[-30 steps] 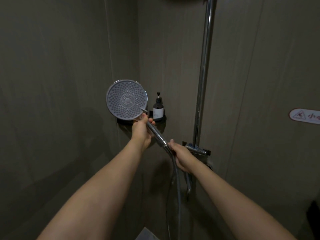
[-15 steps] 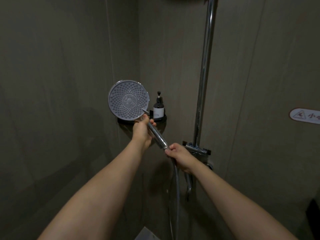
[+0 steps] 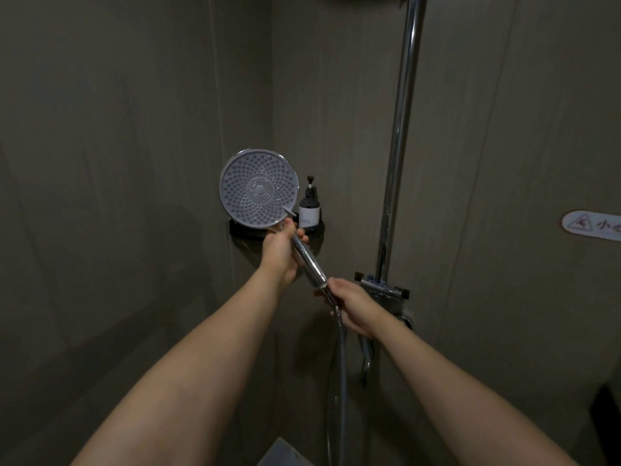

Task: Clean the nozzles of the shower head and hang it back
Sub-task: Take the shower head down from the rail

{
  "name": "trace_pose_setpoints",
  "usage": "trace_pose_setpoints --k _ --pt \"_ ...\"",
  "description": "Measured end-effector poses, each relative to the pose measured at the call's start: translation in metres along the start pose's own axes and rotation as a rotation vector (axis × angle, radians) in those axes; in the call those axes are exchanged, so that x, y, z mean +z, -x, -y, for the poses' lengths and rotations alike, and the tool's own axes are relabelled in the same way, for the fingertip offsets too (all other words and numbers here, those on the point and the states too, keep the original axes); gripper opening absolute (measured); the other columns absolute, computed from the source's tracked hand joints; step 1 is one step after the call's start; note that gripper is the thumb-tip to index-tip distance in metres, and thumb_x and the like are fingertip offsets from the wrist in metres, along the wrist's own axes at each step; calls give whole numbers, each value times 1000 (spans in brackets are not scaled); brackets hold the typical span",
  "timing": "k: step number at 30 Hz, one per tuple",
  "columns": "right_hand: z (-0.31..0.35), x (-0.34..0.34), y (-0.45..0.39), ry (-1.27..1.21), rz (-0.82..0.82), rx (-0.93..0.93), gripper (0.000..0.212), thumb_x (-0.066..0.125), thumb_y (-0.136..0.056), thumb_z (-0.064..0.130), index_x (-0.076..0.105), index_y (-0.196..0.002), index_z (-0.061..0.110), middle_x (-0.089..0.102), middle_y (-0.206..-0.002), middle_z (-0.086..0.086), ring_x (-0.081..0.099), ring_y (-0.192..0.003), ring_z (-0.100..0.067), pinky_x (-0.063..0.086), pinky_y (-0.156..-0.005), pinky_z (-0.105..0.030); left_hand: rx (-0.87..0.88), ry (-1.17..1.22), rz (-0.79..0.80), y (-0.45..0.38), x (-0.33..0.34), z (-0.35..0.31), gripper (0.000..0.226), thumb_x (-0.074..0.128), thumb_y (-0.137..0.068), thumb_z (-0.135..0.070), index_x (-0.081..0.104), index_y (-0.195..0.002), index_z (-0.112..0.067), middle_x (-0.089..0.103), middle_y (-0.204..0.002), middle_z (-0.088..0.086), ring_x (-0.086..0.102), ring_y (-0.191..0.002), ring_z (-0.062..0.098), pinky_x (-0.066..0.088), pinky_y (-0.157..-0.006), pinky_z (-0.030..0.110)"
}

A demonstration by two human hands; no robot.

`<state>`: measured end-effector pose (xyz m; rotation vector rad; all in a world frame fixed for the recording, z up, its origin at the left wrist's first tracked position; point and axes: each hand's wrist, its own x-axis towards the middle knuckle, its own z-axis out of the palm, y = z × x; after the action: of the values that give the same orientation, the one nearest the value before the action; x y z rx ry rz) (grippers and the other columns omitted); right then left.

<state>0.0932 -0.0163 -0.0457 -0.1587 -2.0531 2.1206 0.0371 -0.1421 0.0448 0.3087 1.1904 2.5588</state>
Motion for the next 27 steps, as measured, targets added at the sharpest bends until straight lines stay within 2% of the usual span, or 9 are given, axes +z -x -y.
trace_pose_setpoints --k 3,5,10,13,15,18,21,24,27 --pt "0 1 3 147 -1 -49 22 50 -94 12 62 -76 14 60 -71 0 48 -56 -5 36 -50 -15 8 1 -3 1 1 0 18 41 -98 -14 45 -81 -18 46 -70 2 45 -63 13 41 -68 25" --pt "1 2 3 134 -45 -67 15 54 -91 12 60 -78 15 59 -72 0 48 -58 -8 35 -53 -18 5 23 -9 0 0 0 17 42 -98 -16 45 -82 -18 46 -70 2 46 -63 13 42 -67 26" --pt "0 1 4 182 -20 -76 23 55 -91 18 69 -73 16 59 -69 0 51 -64 -12 39 -59 -22 -2 0 -5 1 -3 1 14 42 -98 -17 47 -85 -18 48 -71 1 47 -64 12 43 -69 27" --pt "0 2 5 177 -60 -112 13 56 -90 13 61 -79 18 62 -72 3 54 -62 -5 42 -58 -17 -12 30 -3 -1 -6 2 13 43 -97 -18 49 -85 -18 49 -72 0 49 -65 12 45 -73 27" --pt "-1 3 5 228 -42 -112 16 52 -93 19 63 -81 18 64 -74 5 54 -64 -5 41 -61 -21 -13 26 0 -1 -7 2 14 42 -97 -17 49 -85 -17 49 -71 0 49 -65 12 44 -74 27" --pt "-1 3 6 249 -36 -113 14 56 -91 19 61 -78 18 63 -67 6 51 -53 -1 39 -53 -17 -15 12 2 -1 -9 2 14 43 -97 -17 50 -86 -17 49 -72 0 49 -67 13 45 -77 28" --pt "0 2 10 222 -28 -95 17 49 -95 22 61 -82 19 61 -77 3 51 -61 -4 40 -55 -17 -24 36 7 -5 -12 1 11 45 -96 -19 51 -86 -19 51 -72 -1 51 -68 13 45 -83 30" --pt "-1 1 11 336 22 -84 22 51 -94 20 61 -76 15 54 -64 3 48 -53 -3 38 -50 -14 9 24 3 -6 -10 -1 14 44 -97 -16 49 -84 -17 49 -70 1 48 -65 13 45 -78 28" --pt "-6 -1 9 302 9 -86 5 58 -89 15 63 -90 14 59 -78 -4 56 -71 -13 47 -69 -23 39 -3 -12 -8 -10 -2 16 43 -97 -12 47 -82 -15 47 -69 2 46 -63 13 43 -71 26"
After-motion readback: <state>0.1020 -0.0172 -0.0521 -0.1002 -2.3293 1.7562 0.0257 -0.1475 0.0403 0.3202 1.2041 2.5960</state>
